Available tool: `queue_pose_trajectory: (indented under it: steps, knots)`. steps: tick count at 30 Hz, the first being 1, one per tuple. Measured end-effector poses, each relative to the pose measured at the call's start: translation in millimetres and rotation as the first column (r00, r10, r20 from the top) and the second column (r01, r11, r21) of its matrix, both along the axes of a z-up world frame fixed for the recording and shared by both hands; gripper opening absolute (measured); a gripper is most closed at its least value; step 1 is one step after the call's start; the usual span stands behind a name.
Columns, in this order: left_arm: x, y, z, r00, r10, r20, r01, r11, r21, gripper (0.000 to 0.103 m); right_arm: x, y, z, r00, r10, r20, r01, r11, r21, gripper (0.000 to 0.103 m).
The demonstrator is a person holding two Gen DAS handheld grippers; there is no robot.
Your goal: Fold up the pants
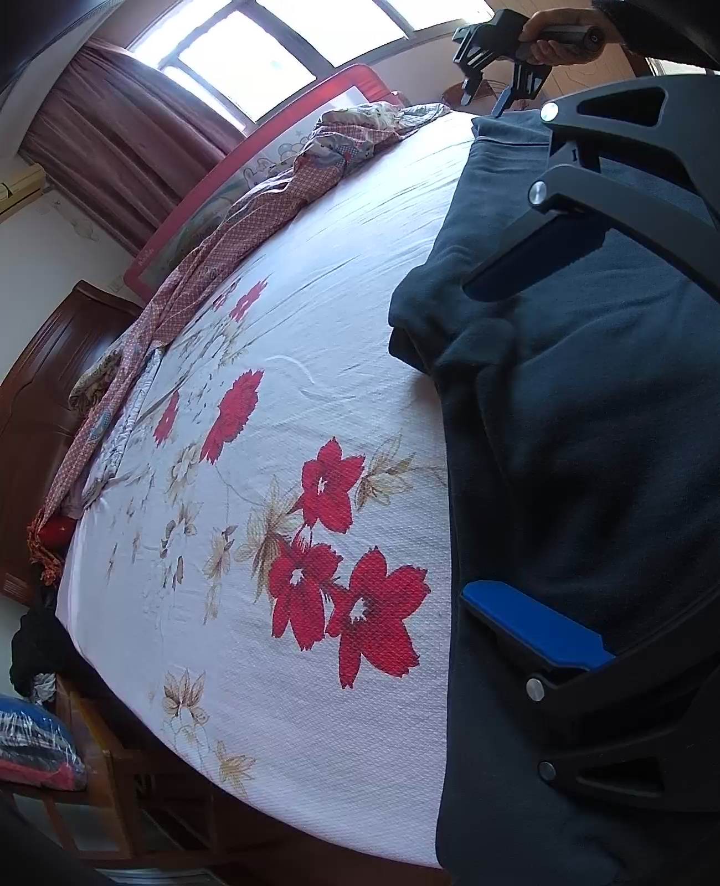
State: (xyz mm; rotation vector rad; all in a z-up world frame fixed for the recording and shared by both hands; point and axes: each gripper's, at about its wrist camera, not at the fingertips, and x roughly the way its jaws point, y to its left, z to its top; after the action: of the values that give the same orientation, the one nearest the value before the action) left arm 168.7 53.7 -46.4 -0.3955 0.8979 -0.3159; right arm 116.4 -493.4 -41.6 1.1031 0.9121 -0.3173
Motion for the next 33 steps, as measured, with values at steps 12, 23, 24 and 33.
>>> queue_pose_trajectory:
  steps: [12,23,24,33]
  knots:
    - [-6,7,0,1.0,0.004,0.024,-0.002,0.999,-0.053,0.101,8,28,-6,0.998,0.028,-0.05,-0.034,0.993,-0.115,0.004]
    - [-6,6,0,1.0,0.002,0.022,-0.001,0.999,-0.049,0.101,1,31,3,0.999,0.034,0.04,-0.025,0.978,-0.209,0.017]
    - [-5,6,0,1.0,0.002,0.021,-0.001,0.999,-0.049,0.101,-15,28,16,0.997,0.016,0.07,0.003,0.966,-0.258,0.023]
    - [-11,22,-2,0.999,-0.028,0.019,0.027,1.0,0.007,0.065,-130,-102,-41,0.943,-0.323,0.084,0.331,0.935,-0.124,0.009]
